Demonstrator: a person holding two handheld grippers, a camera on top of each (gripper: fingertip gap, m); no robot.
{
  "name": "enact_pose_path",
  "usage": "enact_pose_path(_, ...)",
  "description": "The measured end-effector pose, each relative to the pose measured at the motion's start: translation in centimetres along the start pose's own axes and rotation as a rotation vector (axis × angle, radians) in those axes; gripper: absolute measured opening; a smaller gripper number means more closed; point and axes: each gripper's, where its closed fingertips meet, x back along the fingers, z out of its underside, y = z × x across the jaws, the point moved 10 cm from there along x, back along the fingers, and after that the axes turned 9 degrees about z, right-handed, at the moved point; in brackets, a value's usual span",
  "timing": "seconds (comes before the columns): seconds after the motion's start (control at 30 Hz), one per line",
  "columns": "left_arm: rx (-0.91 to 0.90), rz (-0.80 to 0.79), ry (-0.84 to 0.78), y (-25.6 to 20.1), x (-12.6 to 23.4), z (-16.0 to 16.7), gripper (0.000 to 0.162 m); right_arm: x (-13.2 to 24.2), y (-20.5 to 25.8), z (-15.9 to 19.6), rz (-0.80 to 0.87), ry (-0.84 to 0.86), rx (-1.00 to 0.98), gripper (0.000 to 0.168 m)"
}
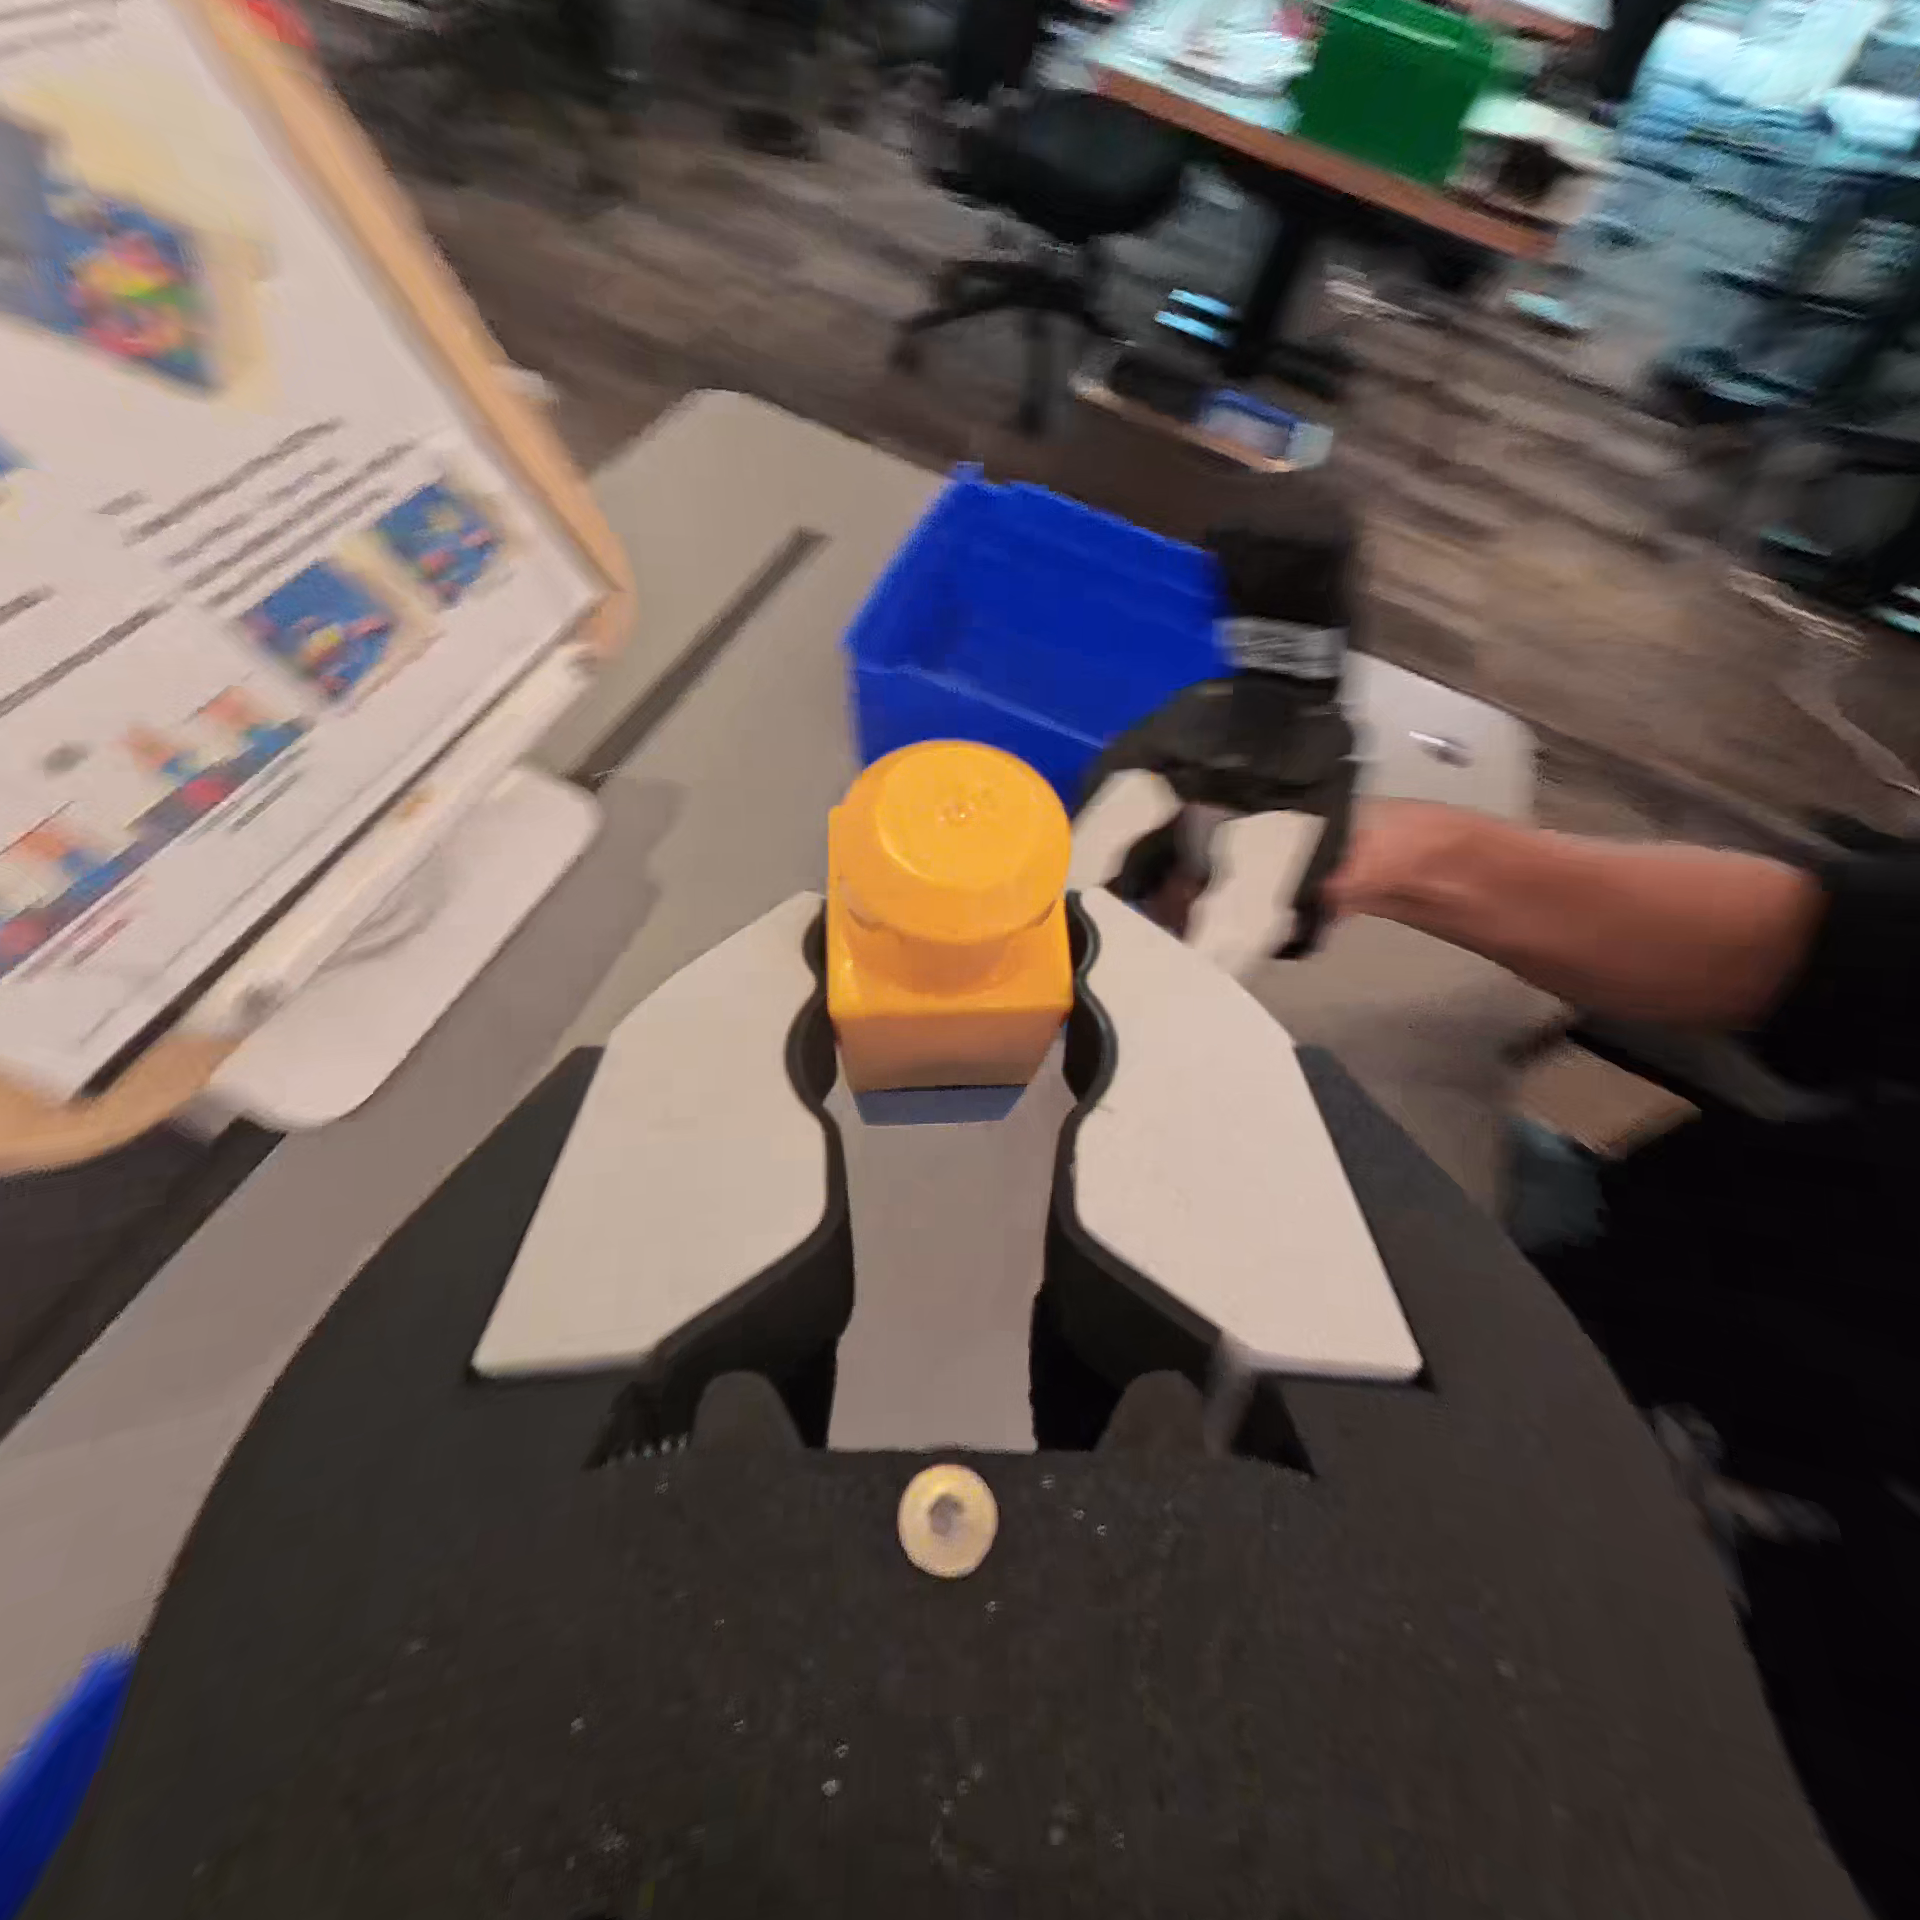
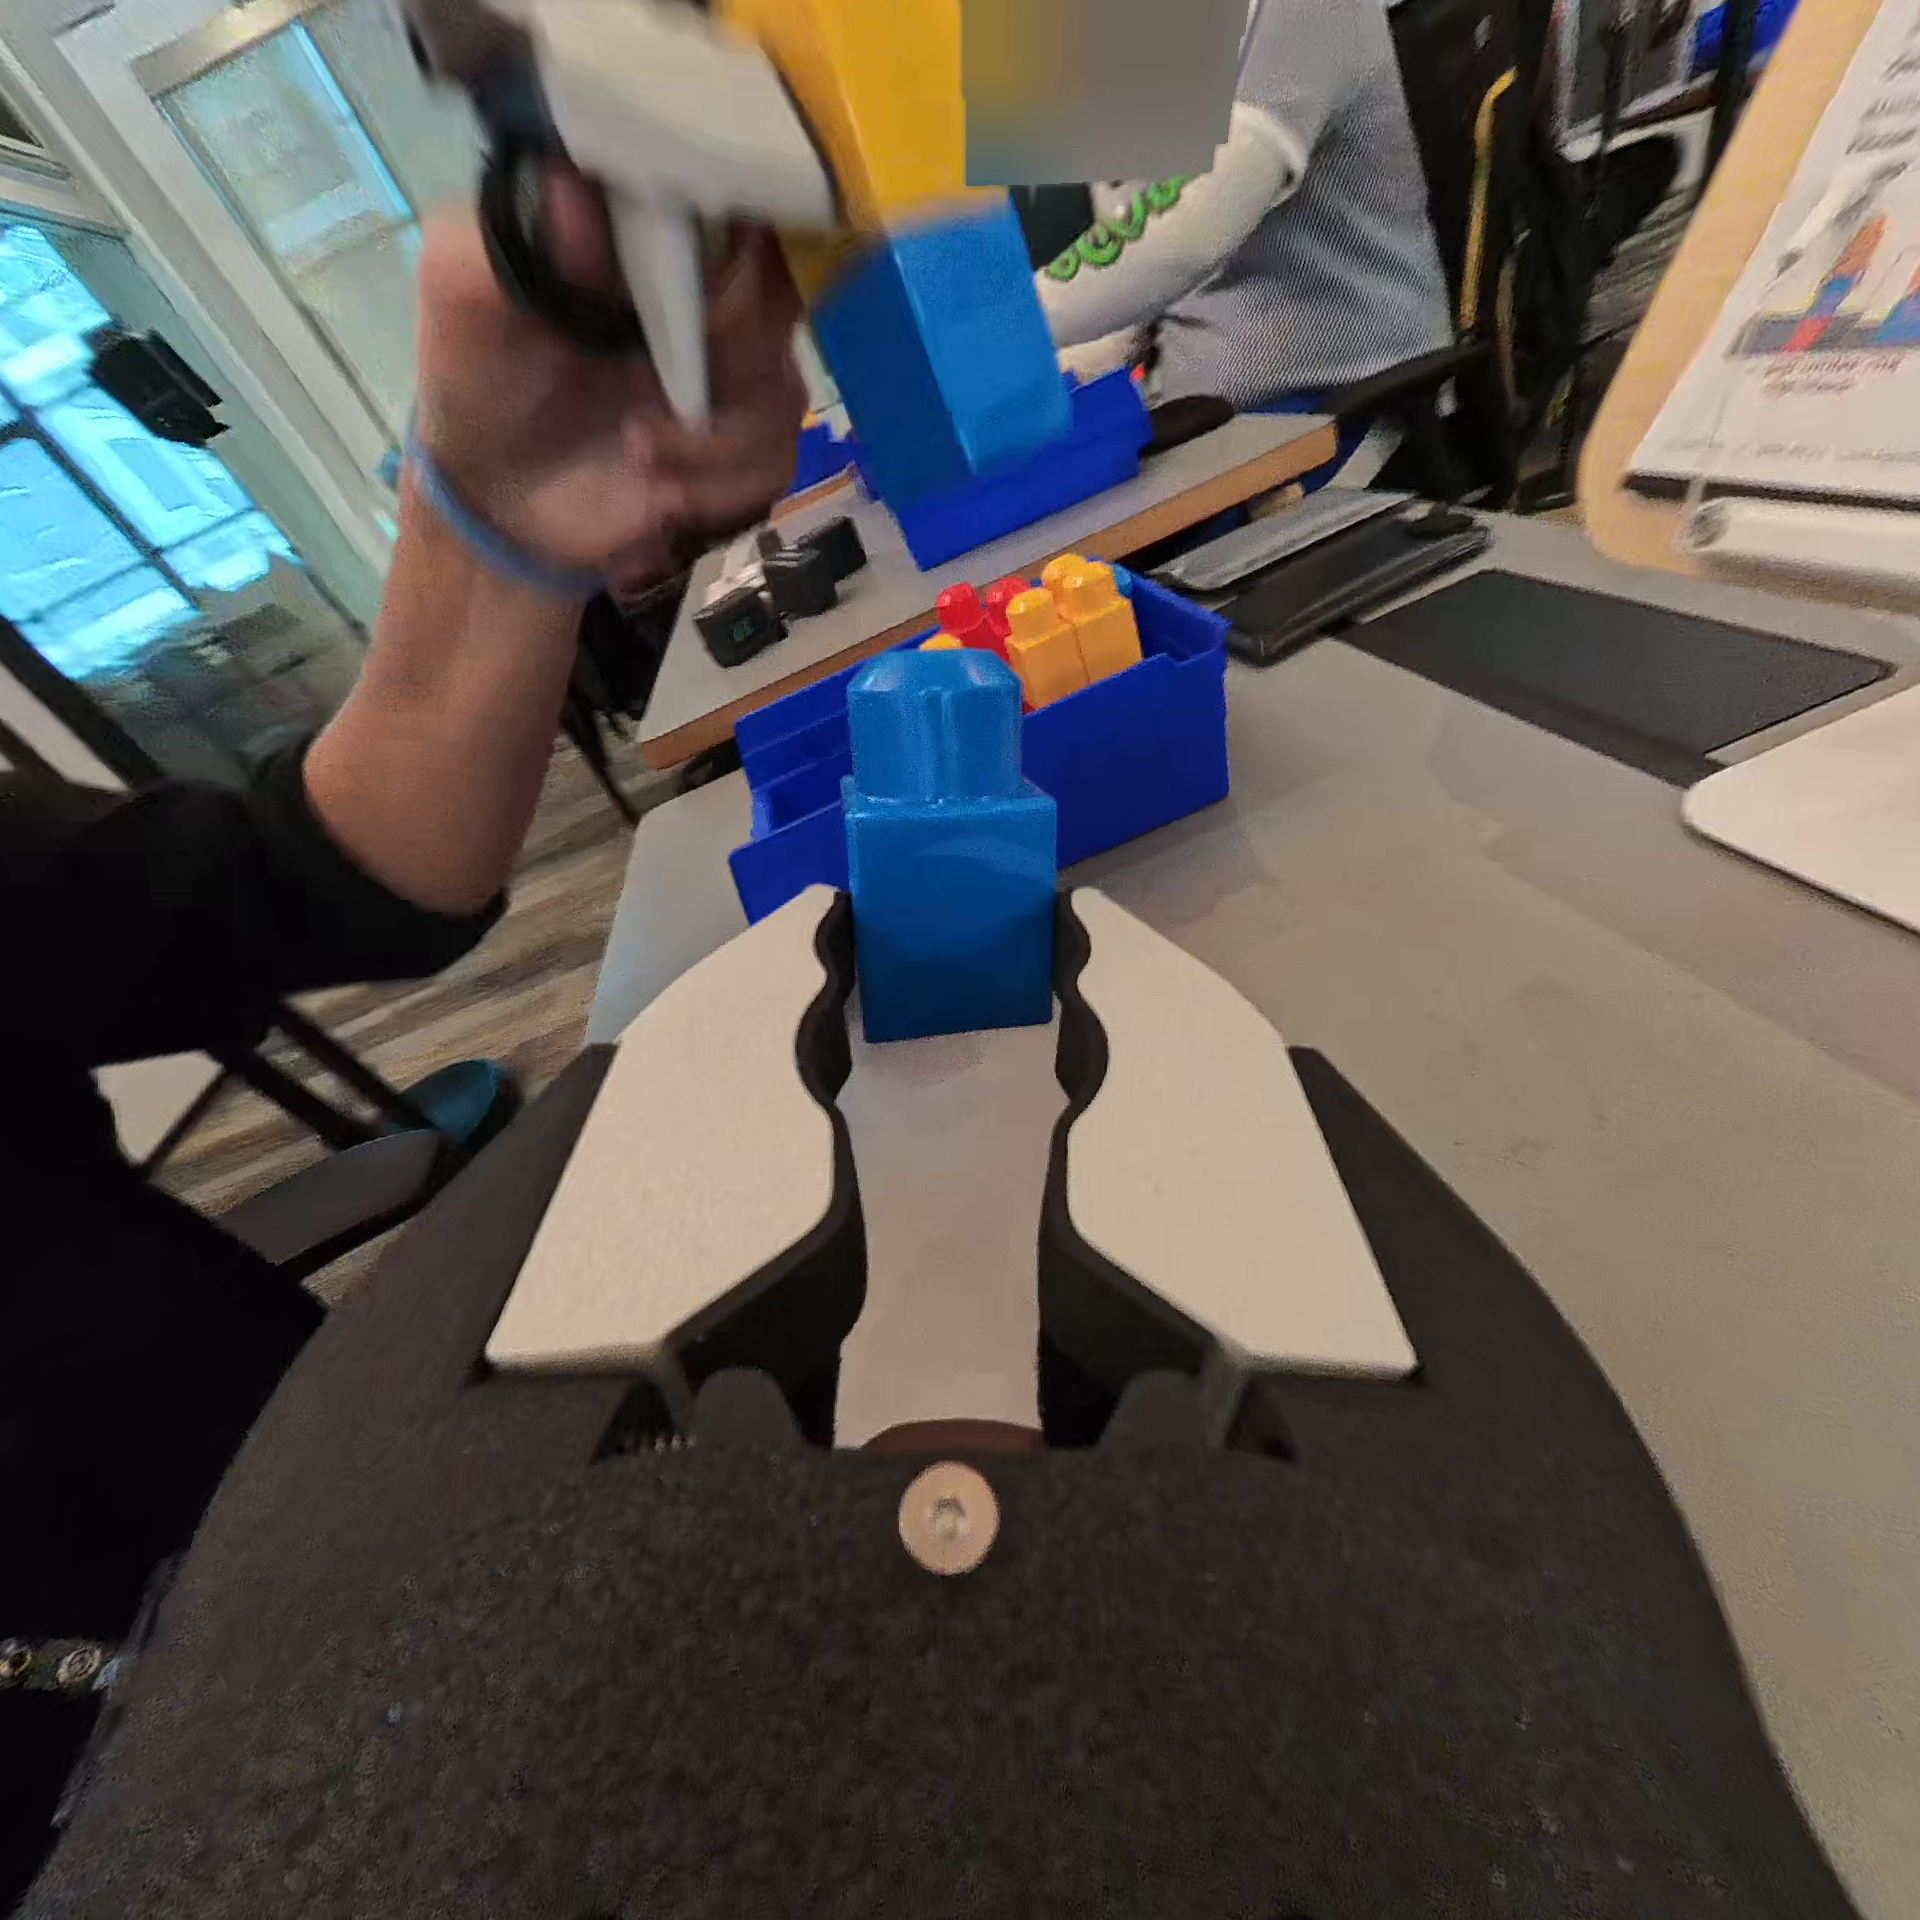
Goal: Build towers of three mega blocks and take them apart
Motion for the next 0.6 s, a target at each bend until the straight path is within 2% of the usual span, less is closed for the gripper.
enact_pose_path(0.1, 0.116, -0.321, -0.077, -2.4, -1.3, 6.2, 0.041, 2.9, 2.0, 0.0, 0.166, -0.025, 0.051, 0.036)
enact_pose_path(0.17, 0.191, -0.388, -0.114, -3.8, -2.5, 9.9, 0.041, 5.9, 2.6, -0.7, 0.372, -0.028, 0.087, 0.036)
enact_pose_path(0.23, 0.25, -0.356, -0.097, -4.6, -3.7, 12.2, 0.041, 9.8, 1.6, -2.1, 0.618, -0.016, 0.109, 0.036)
enact_pose_path(0.3, 0.267, -0.348, -0.096, -4.7, -4.3, 13.3, 0.041, 13.7, -1.1, -3.4, 0.84, 0.06, 0.063, 0.037)
enact_pose_path(0.4, 0.23, -0.368, -0.077, -4.8, -4.9, 13.6, 0.041, 17.7, -6.9, -3.1, 1.11, 0.354, -0.033, 0.037)
enact_pose_path(0.5, 0.237, -0.301, -0.108, -5.2, -5.6, 13.3, 0.041, 18.1, -12.3, -0.5, 1.16, 0.639, -0.213, 0.037)
enact_pose_path(0.6, 0.181, -0.277, -0.053, -5.5, -6.3, 13.0, 0.041, 17.1, -16.6, 2.1, 1.218, 0.84, -0.263, 0.037)
